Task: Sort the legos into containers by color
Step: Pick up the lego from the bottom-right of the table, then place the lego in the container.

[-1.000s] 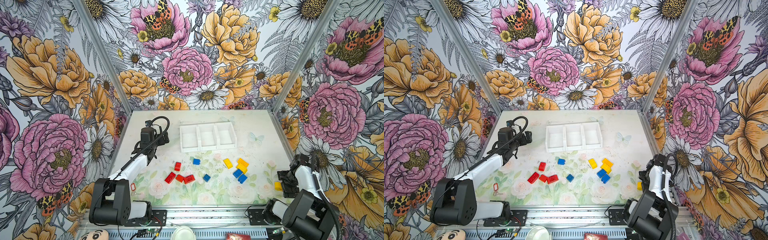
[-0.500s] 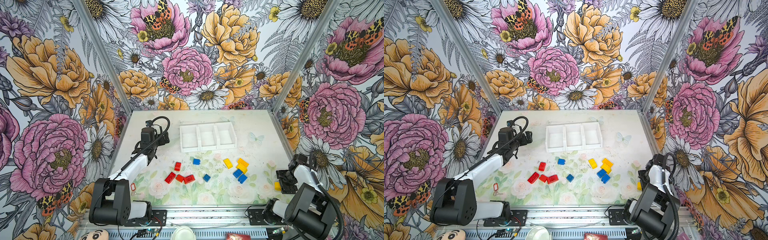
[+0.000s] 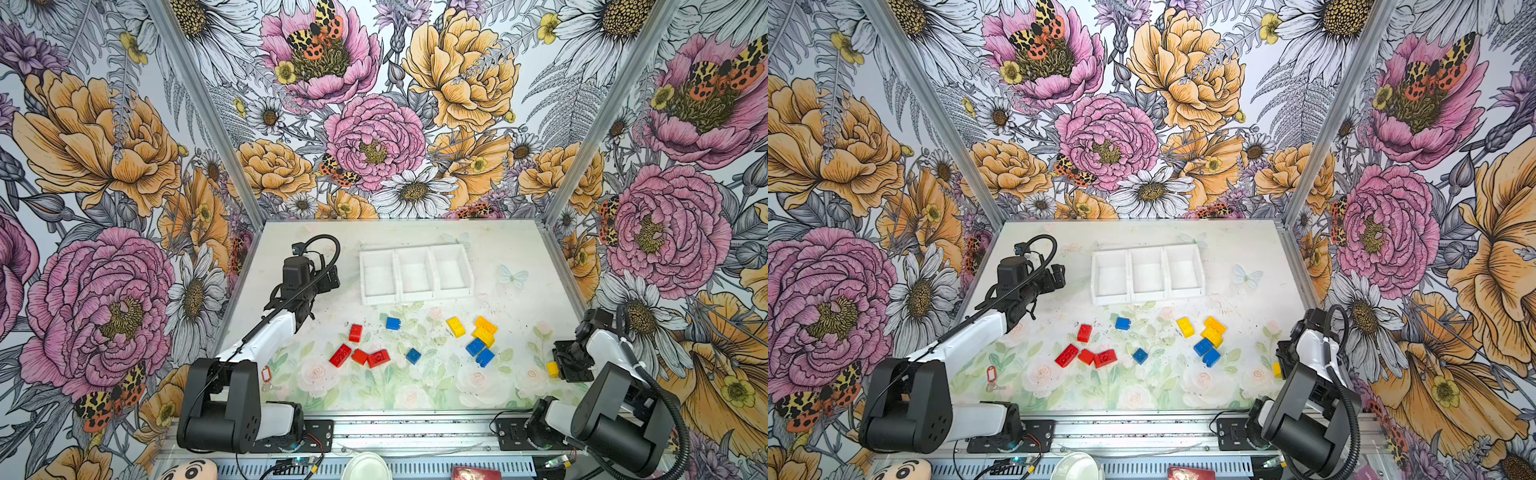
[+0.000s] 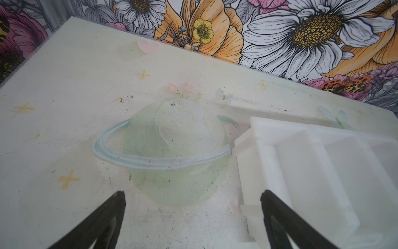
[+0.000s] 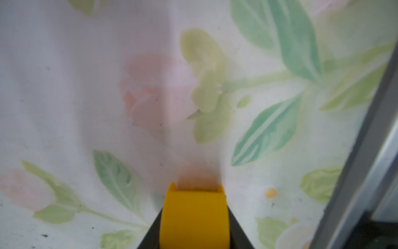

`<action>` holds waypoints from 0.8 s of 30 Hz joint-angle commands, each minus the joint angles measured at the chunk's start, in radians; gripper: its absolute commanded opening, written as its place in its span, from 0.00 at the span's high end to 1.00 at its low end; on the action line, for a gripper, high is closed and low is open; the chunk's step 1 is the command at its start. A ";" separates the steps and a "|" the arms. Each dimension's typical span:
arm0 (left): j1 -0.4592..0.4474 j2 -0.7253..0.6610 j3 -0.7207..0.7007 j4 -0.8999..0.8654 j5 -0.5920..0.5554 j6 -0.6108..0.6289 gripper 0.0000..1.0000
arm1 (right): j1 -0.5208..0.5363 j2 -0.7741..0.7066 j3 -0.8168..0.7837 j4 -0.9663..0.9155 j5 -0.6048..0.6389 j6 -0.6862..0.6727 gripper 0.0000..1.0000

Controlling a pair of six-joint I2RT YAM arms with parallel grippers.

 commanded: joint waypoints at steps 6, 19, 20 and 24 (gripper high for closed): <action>-0.009 -0.044 -0.040 -0.002 -0.012 -0.030 0.01 | 0.132 -0.013 0.101 0.010 -0.033 -0.027 0.67; -0.011 -0.058 -0.063 -0.007 0.013 -0.058 0.01 | 0.534 0.112 0.399 0.013 0.039 -0.148 0.68; -0.010 -0.059 -0.066 -0.007 0.014 -0.062 0.01 | 0.565 0.130 0.428 0.012 0.052 -0.163 0.68; -0.012 -0.068 -0.078 -0.010 0.019 -0.072 0.01 | 0.700 0.206 0.560 0.017 0.099 -0.240 0.68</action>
